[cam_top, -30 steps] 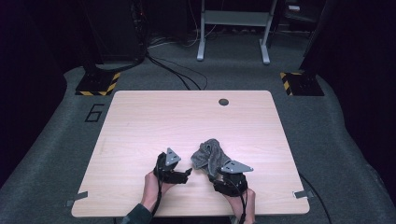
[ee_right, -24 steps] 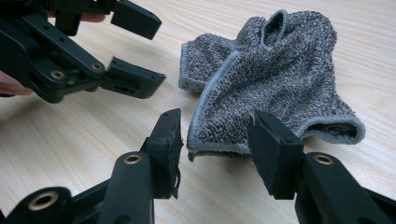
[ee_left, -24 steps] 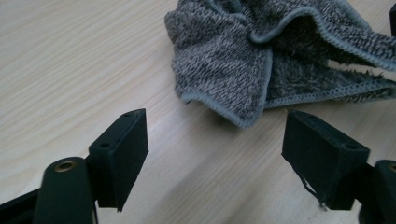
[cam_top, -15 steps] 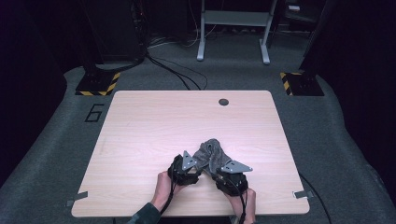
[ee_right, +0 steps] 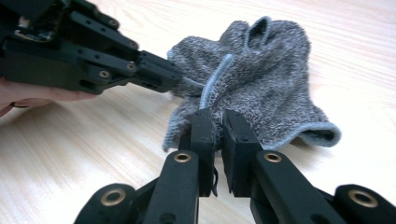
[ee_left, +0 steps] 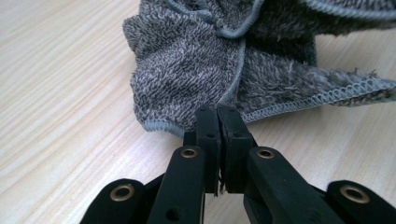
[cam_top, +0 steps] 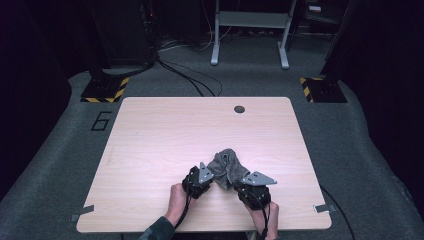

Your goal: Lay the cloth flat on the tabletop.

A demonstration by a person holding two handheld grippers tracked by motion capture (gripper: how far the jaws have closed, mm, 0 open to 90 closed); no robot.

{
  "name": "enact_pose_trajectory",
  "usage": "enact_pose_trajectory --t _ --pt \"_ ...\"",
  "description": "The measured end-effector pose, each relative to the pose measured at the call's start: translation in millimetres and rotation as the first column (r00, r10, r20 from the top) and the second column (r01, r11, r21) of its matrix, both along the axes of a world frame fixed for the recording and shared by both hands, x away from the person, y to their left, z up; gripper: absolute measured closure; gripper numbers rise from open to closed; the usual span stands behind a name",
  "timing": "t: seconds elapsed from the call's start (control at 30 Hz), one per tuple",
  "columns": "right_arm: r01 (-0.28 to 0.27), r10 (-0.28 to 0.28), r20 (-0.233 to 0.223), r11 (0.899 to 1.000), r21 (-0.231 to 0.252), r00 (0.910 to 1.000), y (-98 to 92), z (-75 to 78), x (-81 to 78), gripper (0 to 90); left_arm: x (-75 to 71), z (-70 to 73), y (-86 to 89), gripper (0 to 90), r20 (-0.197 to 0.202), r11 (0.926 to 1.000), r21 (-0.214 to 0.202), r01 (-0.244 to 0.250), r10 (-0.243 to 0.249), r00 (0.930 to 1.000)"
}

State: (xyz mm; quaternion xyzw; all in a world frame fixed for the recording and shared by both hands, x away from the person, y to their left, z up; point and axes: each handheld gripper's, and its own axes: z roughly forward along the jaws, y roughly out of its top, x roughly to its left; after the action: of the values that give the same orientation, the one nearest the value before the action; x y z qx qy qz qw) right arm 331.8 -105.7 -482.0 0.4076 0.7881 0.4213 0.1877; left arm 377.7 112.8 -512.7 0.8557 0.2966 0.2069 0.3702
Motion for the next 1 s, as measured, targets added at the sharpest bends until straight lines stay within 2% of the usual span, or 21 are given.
enact_pose_trajectory --t 0.13,0.33,0.73,0.83,1.0 --pt "0.028 -0.028 0.012 1.0 0.002 0.9995 -9.0 4.4 0.6 84.1 -1.7 6.1 11.7 88.0 0.003 0.9987 -0.042 -0.028 0.028 0.9996" --pt "0.048 -0.047 0.028 0.999 -0.013 0.9985 -17.6 10.3 1.3 84.4 -5.0 12.2 27.4 88.1 0.017 0.9955 -0.078 -0.055 0.056 0.9983" --pt "0.078 -0.077 0.044 0.997 -0.016 0.996 -29.0 15.7 2.2 84.4 -11.4 17.6 59.0 88.0 0.026 0.9886 -0.11 -0.102 0.106 0.9941" --pt "0.081 -0.08 0.043 0.996 -0.026 0.9959 -34.7 15.1 0.6 84.5 -14.7 17.8 74.1 88.0 0.018 0.9839 -0.129 -0.124 0.127 0.9917" --pt "0.08 -0.08 0.017 0.997 0.0 0.9966 -39.3 10.5 -3.4 84.4 -18.7 15.3 89.2 87.9 -0.003 0.9806 -0.14 -0.137 0.138 0.9904"
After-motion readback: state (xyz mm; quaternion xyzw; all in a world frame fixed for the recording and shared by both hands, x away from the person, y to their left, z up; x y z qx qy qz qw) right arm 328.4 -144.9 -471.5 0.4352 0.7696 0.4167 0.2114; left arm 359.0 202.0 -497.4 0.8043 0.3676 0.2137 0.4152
